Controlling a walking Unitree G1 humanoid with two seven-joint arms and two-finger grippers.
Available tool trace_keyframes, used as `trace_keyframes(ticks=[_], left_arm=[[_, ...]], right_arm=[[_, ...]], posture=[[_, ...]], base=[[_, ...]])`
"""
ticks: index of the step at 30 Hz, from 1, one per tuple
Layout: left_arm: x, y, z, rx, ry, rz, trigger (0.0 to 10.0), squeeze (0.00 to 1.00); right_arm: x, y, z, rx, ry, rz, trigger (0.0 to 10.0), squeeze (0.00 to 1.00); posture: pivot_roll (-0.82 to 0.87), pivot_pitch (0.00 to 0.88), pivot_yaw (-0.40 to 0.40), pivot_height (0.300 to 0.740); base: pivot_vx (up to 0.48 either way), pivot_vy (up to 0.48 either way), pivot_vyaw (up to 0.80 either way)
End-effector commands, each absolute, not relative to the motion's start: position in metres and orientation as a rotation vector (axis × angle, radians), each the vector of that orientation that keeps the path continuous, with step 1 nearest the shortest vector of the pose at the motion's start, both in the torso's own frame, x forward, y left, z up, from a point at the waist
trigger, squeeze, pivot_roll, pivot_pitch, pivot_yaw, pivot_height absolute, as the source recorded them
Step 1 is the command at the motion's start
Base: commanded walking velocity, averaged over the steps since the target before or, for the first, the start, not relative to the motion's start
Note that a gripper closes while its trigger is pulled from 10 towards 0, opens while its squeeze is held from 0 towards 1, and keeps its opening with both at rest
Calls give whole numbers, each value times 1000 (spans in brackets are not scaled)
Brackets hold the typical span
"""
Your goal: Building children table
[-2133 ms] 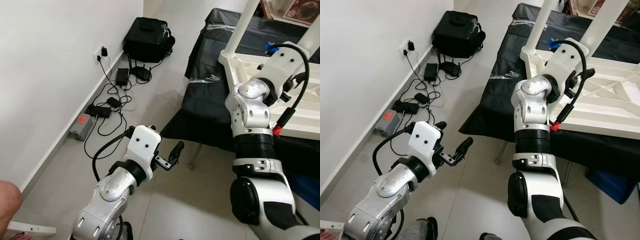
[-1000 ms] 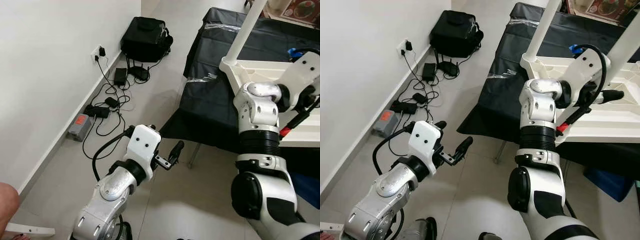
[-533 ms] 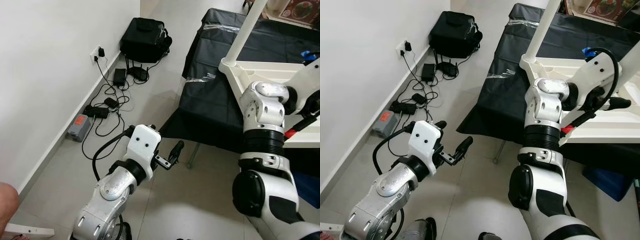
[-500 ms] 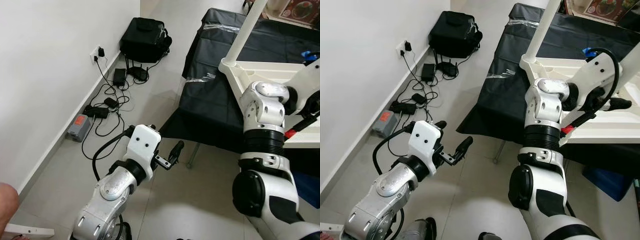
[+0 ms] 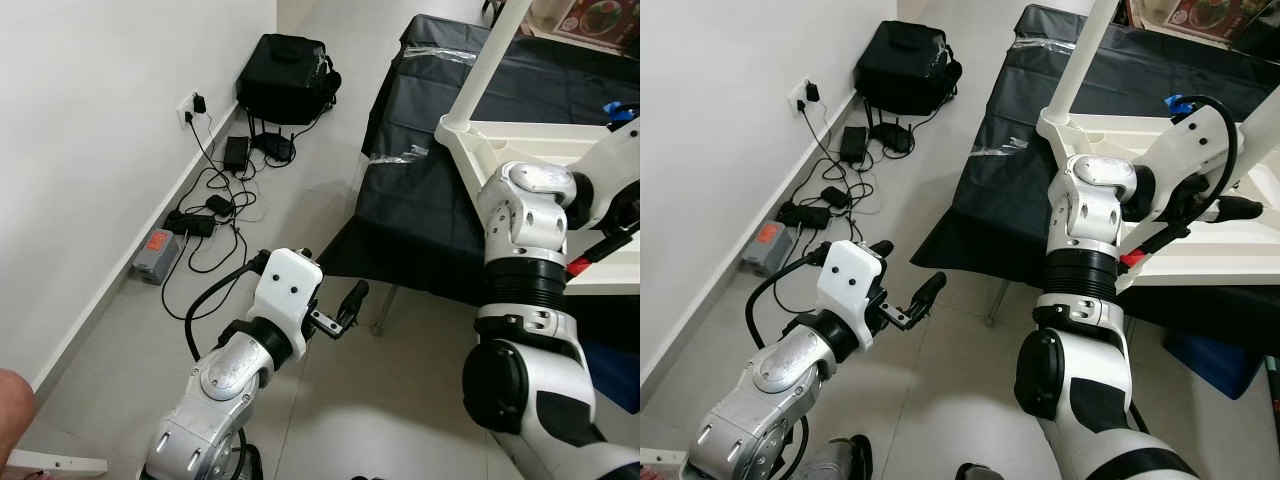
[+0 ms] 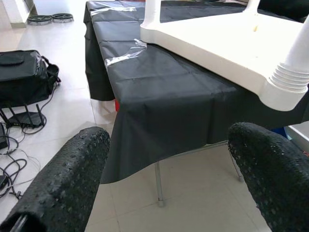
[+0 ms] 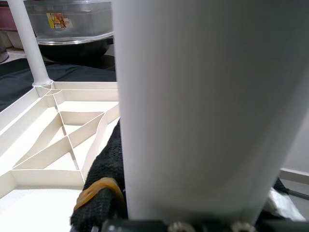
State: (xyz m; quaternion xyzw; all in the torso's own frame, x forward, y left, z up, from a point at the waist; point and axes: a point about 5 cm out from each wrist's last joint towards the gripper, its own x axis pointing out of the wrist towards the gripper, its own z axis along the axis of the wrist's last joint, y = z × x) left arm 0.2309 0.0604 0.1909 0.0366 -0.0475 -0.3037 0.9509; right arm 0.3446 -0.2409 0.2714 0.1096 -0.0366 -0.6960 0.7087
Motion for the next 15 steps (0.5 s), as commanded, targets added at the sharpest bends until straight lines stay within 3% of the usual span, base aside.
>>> trace_keyframes(ticks=[1, 15], left_arm=[[231, 58, 187, 65, -82, -620, 10000, 0], [230, 57, 187, 62, -89, -622, 10000, 0]], right_arm=[[347, -241, 231, 224, 128, -1536, 10000, 0], [351, -231, 233, 205, 109, -1467, 10000, 0]], posture=[[132, 199, -78, 740], [129, 187, -81, 740]], base=[[0, 0, 0], [0, 0, 0]])
